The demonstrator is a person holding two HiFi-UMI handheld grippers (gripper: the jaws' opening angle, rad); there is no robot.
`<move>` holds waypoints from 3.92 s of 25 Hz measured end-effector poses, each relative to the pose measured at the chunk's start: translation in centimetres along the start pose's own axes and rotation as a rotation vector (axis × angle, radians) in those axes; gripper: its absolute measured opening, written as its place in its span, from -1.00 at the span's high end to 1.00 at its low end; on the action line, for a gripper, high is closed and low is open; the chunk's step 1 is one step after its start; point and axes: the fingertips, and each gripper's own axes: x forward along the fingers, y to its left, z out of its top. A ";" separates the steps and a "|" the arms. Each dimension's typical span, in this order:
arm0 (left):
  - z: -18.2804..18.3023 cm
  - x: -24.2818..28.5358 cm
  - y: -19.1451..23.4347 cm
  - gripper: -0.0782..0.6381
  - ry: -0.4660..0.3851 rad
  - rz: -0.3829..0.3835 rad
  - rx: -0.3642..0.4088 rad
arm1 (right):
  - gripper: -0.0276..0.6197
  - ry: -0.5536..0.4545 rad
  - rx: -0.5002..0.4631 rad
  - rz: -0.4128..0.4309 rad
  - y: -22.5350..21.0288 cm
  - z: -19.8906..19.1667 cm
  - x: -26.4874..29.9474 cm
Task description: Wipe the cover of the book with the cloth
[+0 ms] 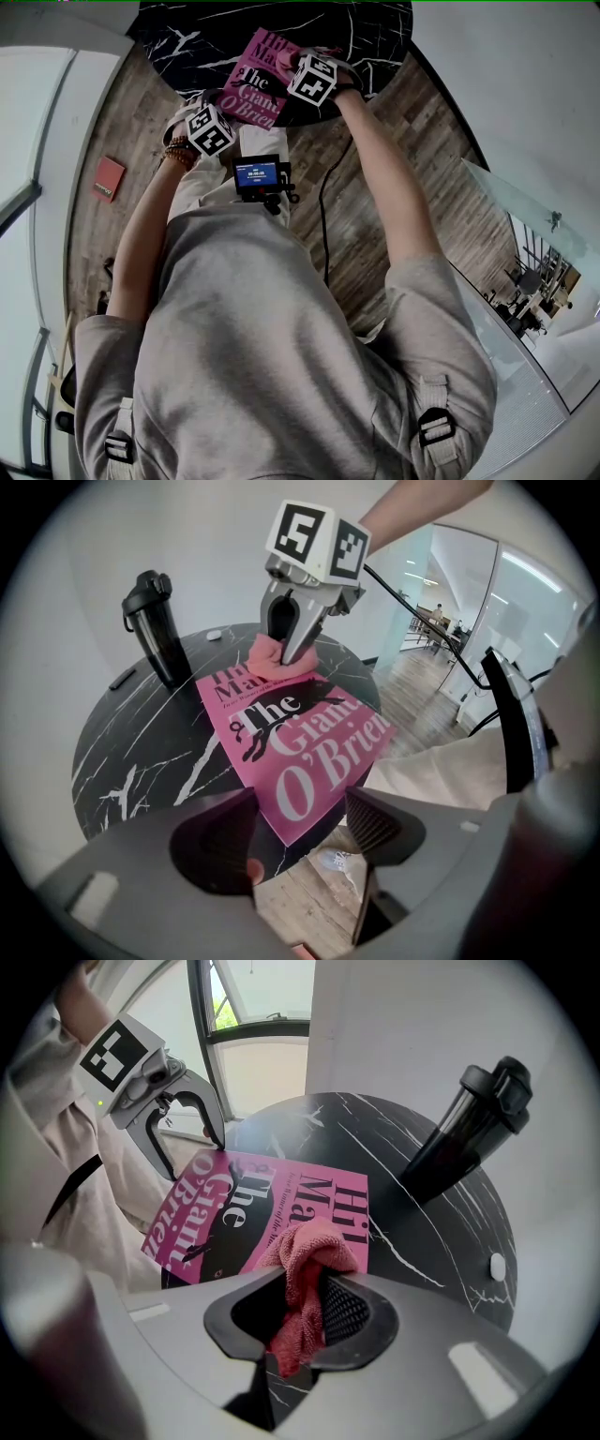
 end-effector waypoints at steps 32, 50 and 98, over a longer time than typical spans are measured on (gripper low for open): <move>-0.2 0.6 0.1 -0.07 0.011 -0.007 0.001 | 0.64 0.009 -0.022 0.020 2.7 0.9 0.4; -0.1 0.6 0.1 -0.07 0.011 -0.017 -0.001 | 0.64 0.009 -0.031 0.034 4.2 1.3 0.3; -0.1 0.9 0.0 -0.07 0.042 -0.029 0.007 | 0.62 -0.012 -0.068 0.111 9.6 2.7 0.4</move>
